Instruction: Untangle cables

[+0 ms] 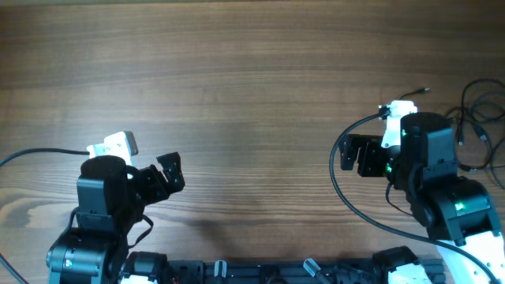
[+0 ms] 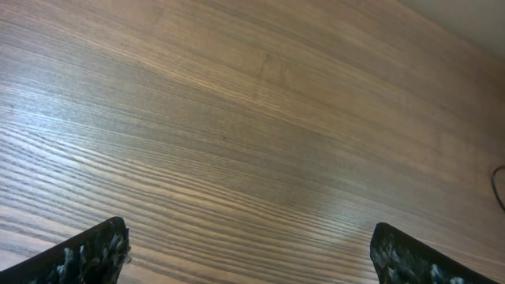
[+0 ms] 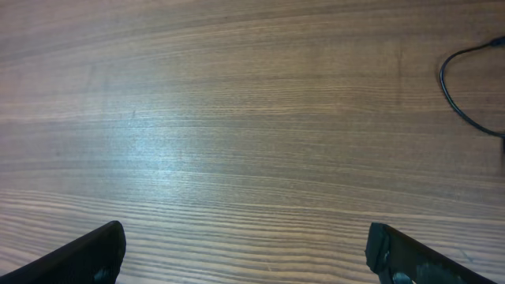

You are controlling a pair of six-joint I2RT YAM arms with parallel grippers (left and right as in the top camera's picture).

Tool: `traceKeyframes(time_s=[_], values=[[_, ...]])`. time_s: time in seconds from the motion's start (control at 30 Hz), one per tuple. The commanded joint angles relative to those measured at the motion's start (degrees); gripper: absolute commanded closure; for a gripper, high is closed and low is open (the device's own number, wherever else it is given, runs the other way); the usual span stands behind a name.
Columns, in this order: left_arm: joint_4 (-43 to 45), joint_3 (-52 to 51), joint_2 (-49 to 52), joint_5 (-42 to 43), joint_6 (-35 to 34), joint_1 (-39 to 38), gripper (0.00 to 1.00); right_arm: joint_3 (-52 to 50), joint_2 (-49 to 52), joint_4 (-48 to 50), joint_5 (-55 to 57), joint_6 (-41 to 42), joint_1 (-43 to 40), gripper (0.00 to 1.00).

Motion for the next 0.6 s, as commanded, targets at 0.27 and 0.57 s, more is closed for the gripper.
traceKeyframes(time_s=[0.27,0.57], values=[[-0.7,-0.7,0.0,-0.8,1.1,-0.2,0.00,-0.8,9.4,0.4,1.2,0.8,0.0,0.00],[-0.7,-0.7,0.0,-0.8,1.1,-0.2,0.00,-1.2,10.3,0.7,1.2,0.8,0.0,0.00]])
